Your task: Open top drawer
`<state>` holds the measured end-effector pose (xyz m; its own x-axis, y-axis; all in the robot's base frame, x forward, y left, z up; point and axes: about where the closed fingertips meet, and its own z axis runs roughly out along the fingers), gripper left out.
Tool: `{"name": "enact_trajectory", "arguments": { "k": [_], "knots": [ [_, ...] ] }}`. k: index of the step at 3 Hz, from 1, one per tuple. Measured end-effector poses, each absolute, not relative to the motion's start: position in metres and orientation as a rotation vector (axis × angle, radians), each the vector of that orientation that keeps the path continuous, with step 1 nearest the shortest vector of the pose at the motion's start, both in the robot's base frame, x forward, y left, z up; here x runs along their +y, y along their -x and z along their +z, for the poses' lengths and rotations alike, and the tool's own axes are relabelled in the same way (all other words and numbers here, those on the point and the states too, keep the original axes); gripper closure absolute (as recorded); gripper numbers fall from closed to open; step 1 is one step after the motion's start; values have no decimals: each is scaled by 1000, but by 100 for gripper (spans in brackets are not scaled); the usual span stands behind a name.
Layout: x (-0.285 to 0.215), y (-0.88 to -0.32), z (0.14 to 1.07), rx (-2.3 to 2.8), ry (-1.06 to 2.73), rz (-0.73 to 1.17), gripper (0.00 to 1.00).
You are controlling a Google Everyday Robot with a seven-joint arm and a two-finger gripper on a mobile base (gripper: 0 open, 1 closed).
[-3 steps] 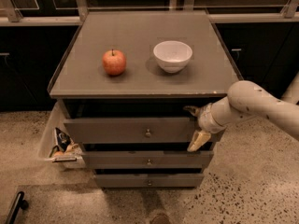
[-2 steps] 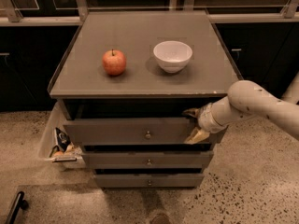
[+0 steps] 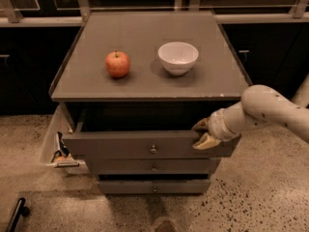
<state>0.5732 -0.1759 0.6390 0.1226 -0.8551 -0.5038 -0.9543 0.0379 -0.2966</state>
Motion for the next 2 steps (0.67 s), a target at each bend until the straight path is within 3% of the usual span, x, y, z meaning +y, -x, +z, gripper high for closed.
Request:
{"name": "enact_trajectory", "arguments": {
  "k": [1,2],
  "knots": [
    [-176,-573,639,1748,1832,223,86],
    [-176,-573,639,1748,1832,223,62]
  ]
}}
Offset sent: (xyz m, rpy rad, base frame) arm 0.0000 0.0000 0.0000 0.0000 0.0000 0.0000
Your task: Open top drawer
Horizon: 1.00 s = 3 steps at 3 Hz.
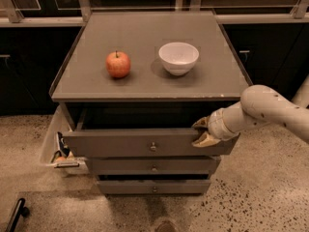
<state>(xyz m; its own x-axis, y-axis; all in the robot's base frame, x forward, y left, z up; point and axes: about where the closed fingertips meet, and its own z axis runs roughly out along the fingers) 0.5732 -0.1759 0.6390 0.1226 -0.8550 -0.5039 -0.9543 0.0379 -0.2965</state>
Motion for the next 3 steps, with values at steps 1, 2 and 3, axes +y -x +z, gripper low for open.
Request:
{"name": "enact_trajectory", "arguments": {
  "k": [1,2,3],
  "knots": [
    [-178,-576,637,1760,1801,247,39],
    [-182,-569,637,1755,1782,269,42],
    [-190,-552,634,1751,1765,295,65]
  ]
}}
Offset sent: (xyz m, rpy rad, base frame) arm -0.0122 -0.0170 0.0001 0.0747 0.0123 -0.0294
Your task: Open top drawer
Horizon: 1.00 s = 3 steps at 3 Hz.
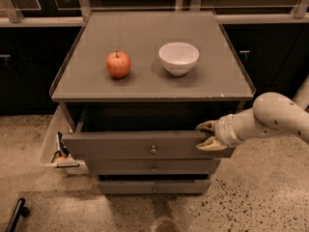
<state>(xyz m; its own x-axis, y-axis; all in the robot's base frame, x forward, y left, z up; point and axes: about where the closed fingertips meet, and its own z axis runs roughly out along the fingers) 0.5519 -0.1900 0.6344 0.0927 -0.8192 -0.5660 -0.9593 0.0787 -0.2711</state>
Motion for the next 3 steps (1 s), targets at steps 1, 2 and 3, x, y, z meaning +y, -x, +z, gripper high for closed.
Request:
{"name": "enact_trajectory", "arguments": {
  "k": [1,2,3],
  "knots": [
    [-193,-545,636,1751,1761,301,88],
    [-193,-545,637,1751,1761,301,100],
    [-193,-537,637,1751,1768,305,81]
  ]
}}
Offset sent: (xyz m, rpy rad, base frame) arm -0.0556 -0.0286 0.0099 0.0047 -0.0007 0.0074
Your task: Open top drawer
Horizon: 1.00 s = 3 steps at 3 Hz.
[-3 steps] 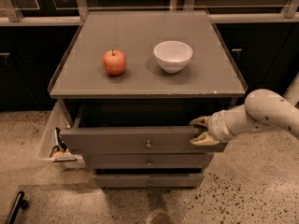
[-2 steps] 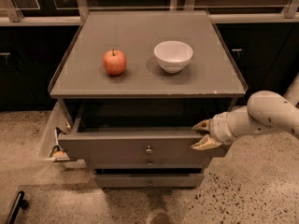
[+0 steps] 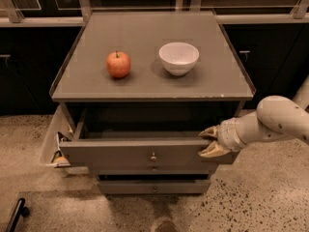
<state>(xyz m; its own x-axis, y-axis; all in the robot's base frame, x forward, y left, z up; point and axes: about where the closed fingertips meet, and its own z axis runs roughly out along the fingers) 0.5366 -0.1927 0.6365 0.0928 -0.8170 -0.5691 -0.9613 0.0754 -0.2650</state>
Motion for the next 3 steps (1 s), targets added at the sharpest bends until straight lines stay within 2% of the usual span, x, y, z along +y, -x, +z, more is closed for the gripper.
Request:
{"name": "enact_trajectory", "arguments": {
  "k": [2,3],
  "knots": [
    [-192,-536,637,1750,1771,301,35],
    [-199,-519,632,1734,1781,320,32]
  ]
}}
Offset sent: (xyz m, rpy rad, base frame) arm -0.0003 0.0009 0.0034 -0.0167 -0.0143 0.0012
